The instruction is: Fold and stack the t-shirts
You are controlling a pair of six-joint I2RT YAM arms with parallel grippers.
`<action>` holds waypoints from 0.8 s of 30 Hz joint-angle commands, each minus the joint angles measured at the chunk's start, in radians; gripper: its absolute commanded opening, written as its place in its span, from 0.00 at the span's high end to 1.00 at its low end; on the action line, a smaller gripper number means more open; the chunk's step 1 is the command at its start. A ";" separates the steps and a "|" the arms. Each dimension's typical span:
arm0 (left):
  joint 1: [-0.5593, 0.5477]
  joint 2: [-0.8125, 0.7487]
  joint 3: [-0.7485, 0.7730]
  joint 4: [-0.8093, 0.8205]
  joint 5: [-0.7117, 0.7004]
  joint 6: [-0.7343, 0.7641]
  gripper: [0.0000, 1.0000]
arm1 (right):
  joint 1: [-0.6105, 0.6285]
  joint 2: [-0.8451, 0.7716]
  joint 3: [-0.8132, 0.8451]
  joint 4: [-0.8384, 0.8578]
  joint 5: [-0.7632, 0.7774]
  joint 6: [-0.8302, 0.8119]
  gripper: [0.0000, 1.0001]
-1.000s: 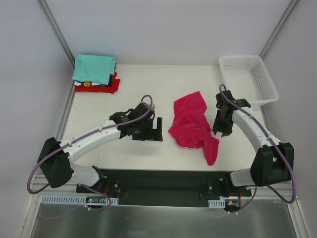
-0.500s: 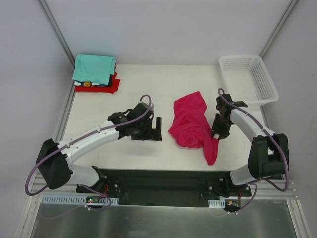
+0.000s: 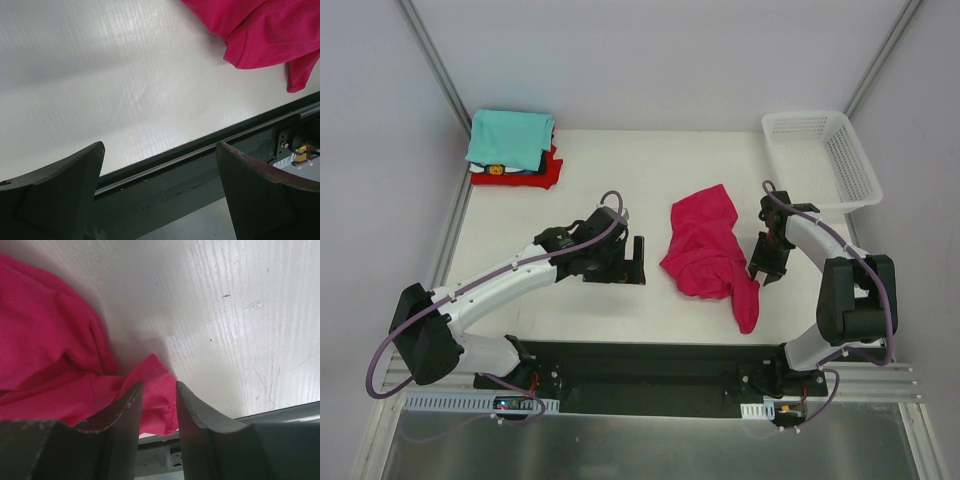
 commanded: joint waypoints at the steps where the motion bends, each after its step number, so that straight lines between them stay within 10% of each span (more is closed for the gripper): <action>1: -0.009 -0.032 0.021 -0.027 -0.015 0.020 0.07 | -0.010 -0.008 -0.004 -0.009 0.009 -0.017 0.64; 24: -0.007 -0.031 0.047 -0.058 -0.032 0.028 0.07 | -0.020 0.153 0.087 0.049 -0.224 -0.032 0.73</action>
